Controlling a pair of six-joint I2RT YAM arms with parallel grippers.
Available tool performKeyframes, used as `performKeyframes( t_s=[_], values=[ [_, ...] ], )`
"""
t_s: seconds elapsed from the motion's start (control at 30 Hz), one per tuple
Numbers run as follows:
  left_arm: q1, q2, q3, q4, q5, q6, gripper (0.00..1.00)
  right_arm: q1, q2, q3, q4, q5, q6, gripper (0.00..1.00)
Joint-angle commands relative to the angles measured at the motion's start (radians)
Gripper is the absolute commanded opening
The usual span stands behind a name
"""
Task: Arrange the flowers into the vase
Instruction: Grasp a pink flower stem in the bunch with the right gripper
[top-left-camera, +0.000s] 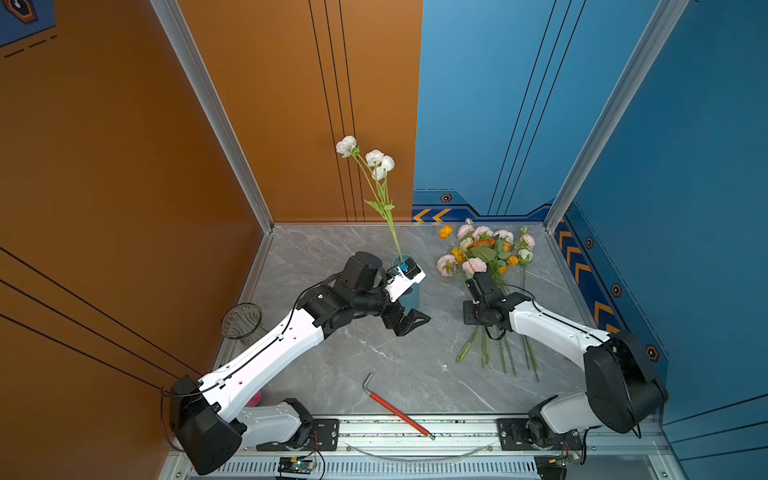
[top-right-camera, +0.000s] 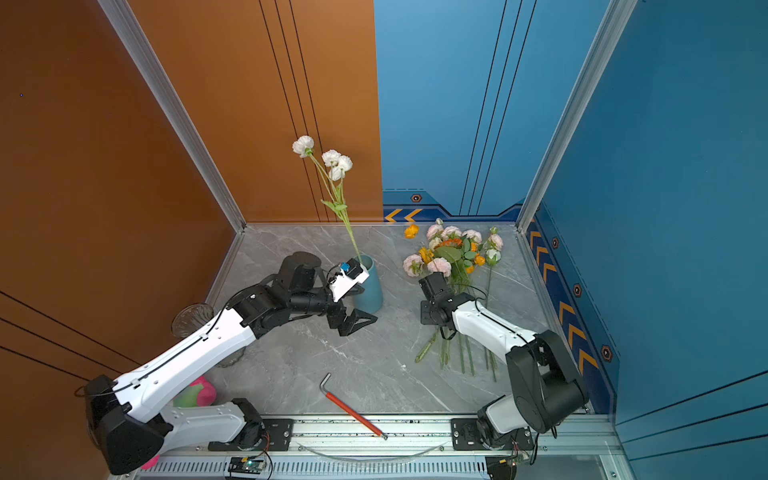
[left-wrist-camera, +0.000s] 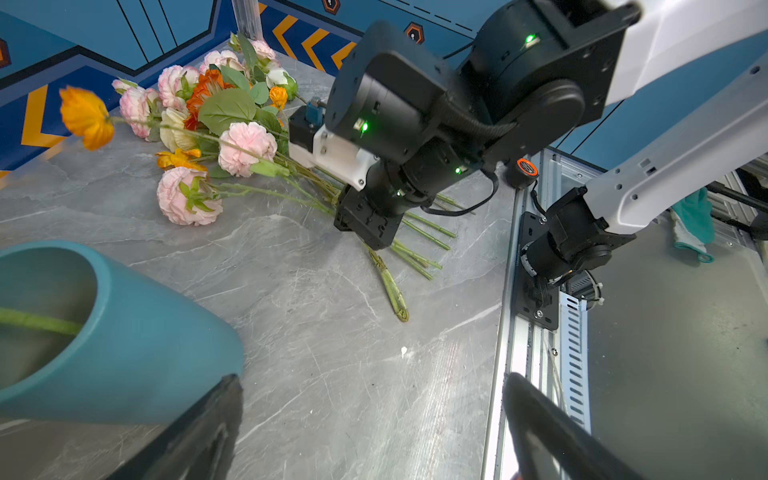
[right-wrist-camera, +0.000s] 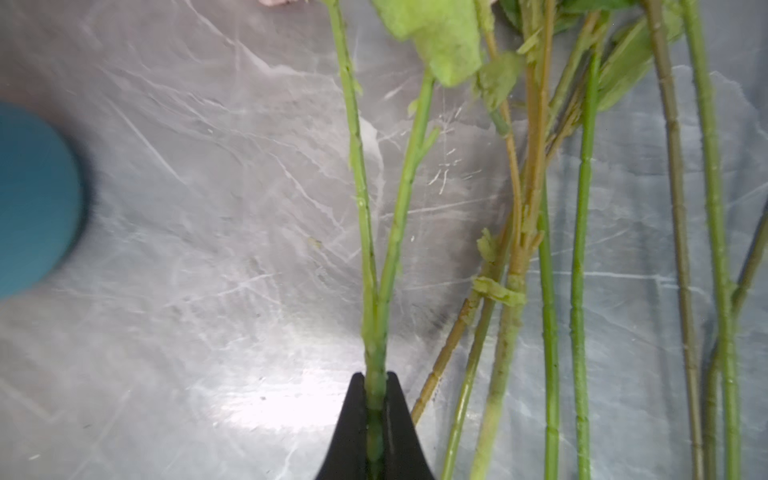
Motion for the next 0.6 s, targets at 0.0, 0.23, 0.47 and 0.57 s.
performKeyframes(
  t_s=[0.0,0.23,0.47,0.57],
  values=[
    [-0.011,0.004,0.020,-0.022,0.009,0.008,0.98,-0.075,-0.078,-0.014,-0.030,-0.206,0.018,0.00],
    [-0.013,0.002,0.021,-0.021,0.007,0.008,0.98,-0.229,-0.187,-0.047,0.056,-0.532,0.102,0.00],
    [-0.013,0.002,0.019,-0.022,0.002,0.010,0.98,-0.350,-0.174,-0.174,0.562,-0.866,0.433,0.00],
    [-0.016,0.004,0.019,-0.022,0.001,0.010,0.98,-0.363,-0.139,-0.165,0.653,-0.904,0.500,0.00]
  ],
)
